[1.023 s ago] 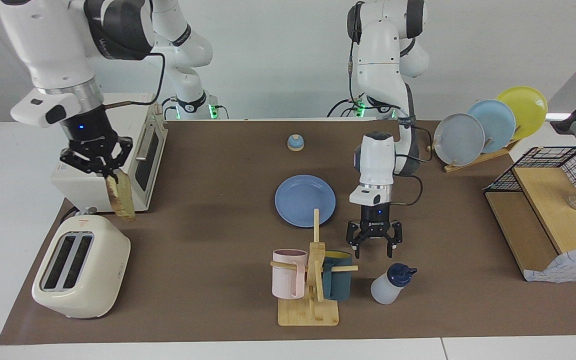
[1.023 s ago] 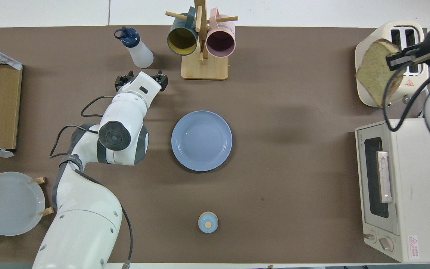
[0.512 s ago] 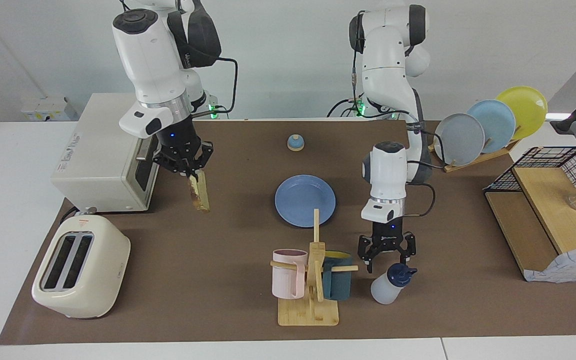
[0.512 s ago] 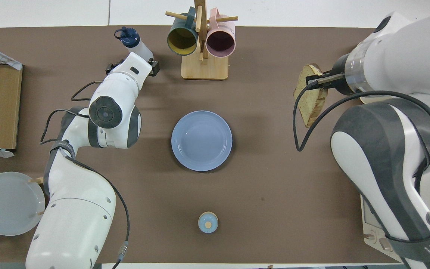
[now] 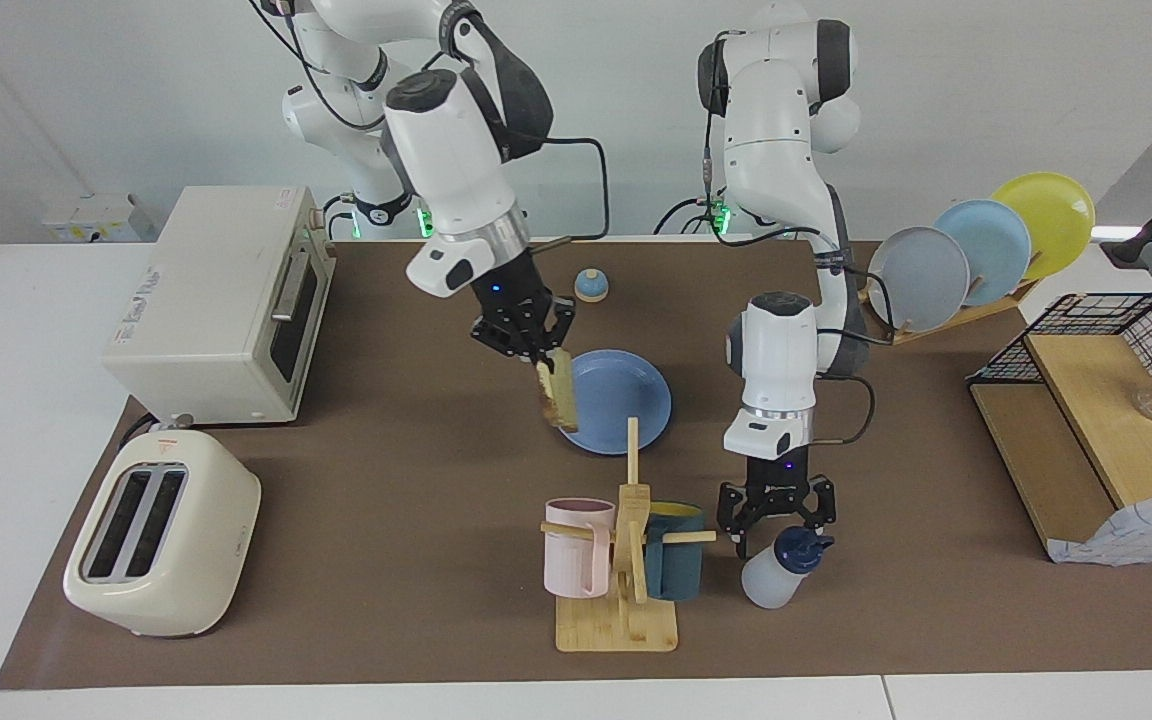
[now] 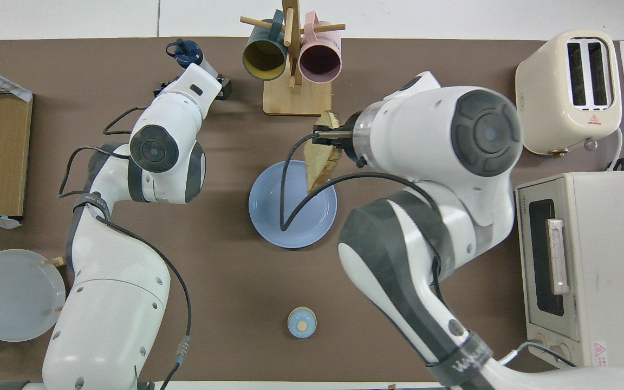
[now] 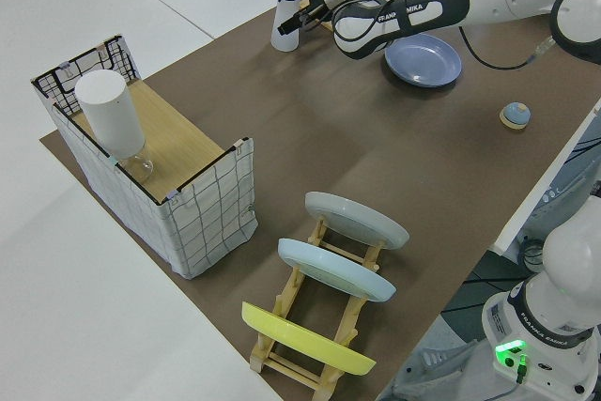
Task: Put bread on plate and add seasoning
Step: 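Carry the bread slice with the right gripper onto the blue plate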
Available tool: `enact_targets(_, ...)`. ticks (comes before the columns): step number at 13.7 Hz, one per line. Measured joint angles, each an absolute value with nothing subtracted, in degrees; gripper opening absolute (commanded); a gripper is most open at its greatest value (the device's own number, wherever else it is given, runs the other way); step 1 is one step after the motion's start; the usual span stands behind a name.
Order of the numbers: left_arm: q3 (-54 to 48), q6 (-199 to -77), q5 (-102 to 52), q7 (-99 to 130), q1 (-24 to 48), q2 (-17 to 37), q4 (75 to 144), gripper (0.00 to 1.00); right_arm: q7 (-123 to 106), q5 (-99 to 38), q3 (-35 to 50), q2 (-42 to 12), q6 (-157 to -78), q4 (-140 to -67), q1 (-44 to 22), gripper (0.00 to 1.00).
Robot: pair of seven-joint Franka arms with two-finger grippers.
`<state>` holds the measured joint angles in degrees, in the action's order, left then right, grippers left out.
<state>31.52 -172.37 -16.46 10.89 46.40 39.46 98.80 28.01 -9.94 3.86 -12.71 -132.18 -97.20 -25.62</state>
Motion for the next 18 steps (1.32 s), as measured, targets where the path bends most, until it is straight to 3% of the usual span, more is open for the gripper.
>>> enact_targets(3,30.7,-172.1,-16.4,10.8,45.4,40.1,97.9,1.0,31.7,-10.2,3.9,-14.7,-142.2,-102.1,-29.2,0.0)
enact_targets(6,29.3,-172.2,-16.5,11.7,45.1,44.0,95.2,1.0,37.6,-10.3,3.9,-16.1,-146.6,-104.6,-32.9,0.0)
enact_targets(7,29.2,-172.2,-16.5,12.0,44.6,45.3,94.0,0.94,38.8,-10.3,3.9,-16.5,-146.9,-104.9,-34.0,0.0)
enact_targets(8,29.1,-172.2,-16.5,12.1,44.0,46.0,93.0,0.13,39.3,-10.3,3.9,-16.7,-147.0,-105.3,-34.6,0.0)
enact_targets(9,29.0,-172.2,-16.5,12.1,43.4,46.2,92.4,0.0,39.4,-10.3,3.9,-16.7,-147.0,-105.8,-34.9,0.0)
enact_targets(18,29.0,-172.5,-16.6,13.2,42.9,45.5,91.7,0.0,39.4,-10.3,2.9,-15.7,-141.4,-106.4,-34.2,0.0)
